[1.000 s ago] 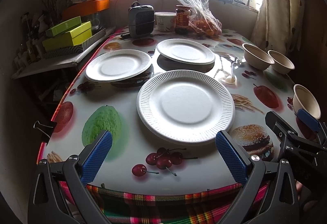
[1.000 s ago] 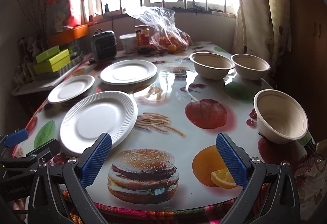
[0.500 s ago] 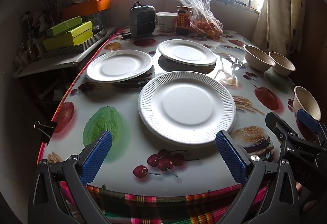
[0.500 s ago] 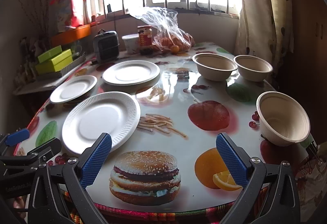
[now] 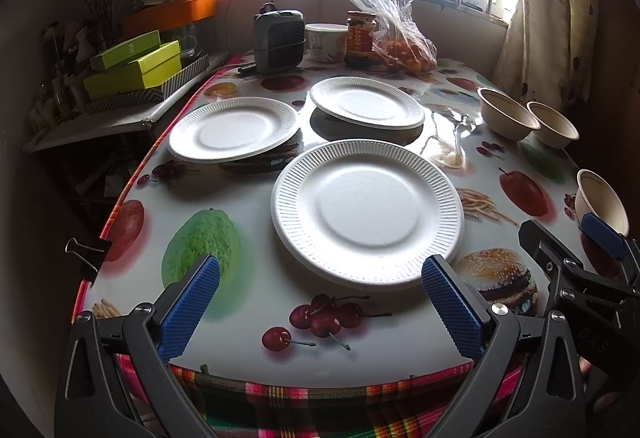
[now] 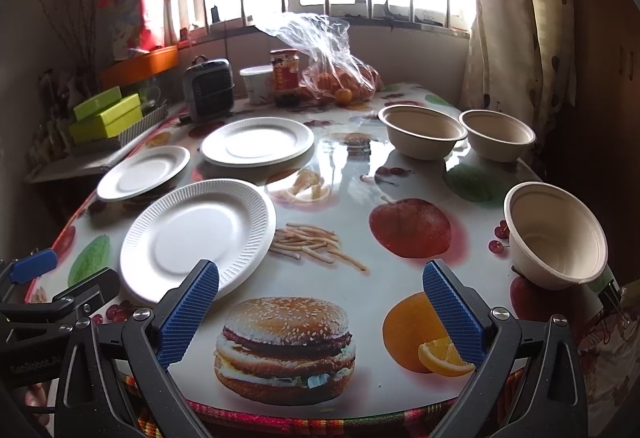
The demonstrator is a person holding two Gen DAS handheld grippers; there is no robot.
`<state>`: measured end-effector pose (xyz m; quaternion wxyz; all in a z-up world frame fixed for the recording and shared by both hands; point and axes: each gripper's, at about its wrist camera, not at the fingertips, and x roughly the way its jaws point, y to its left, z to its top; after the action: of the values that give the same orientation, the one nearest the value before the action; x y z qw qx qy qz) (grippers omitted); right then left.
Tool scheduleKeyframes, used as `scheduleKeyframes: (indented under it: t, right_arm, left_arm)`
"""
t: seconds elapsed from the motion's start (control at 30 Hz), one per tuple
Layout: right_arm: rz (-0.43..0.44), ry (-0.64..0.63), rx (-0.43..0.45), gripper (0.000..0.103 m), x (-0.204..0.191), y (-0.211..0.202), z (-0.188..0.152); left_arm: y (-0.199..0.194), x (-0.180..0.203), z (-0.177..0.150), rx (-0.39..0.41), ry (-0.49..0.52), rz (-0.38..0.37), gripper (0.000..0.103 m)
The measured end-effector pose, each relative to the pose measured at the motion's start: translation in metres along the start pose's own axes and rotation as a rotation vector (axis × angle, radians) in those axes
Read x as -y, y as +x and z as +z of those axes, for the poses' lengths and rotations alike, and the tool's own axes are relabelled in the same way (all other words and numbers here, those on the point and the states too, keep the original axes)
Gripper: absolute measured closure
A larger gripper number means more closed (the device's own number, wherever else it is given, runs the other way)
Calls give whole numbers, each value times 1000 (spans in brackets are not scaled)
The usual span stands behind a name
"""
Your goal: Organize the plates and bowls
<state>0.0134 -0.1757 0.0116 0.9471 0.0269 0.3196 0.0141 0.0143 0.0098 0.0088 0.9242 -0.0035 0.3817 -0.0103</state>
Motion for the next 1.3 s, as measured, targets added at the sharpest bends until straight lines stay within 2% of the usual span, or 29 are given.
scheduleKeyframes:
  t: [0.27, 0.53, 0.7, 1.03, 1.13, 1.3]
  right_arm:
    - [15, -29, 14, 0, 0, 6, 13]
    - [57, -44, 19, 0, 3, 24, 43]
    - [72, -43, -8, 0, 4, 45, 61]
    - [104, -23, -80, 0, 13, 98, 106]
    - [115, -25, -93, 0, 14, 113, 116]
    - [140, -26, -123, 0, 14, 139, 129]
  left_arm:
    - [6, -4, 14, 1, 2, -34, 1]
    - [22, -14, 46, -4, -17, -85, 1]
    - [35, -21, 69, -15, -34, -127, 1]
    - [72, -33, 118, -51, -40, -136, 2]
    - [82, -36, 130, -47, -40, -117, 2]
    - [106, -39, 149, -85, -39, -109, 2]
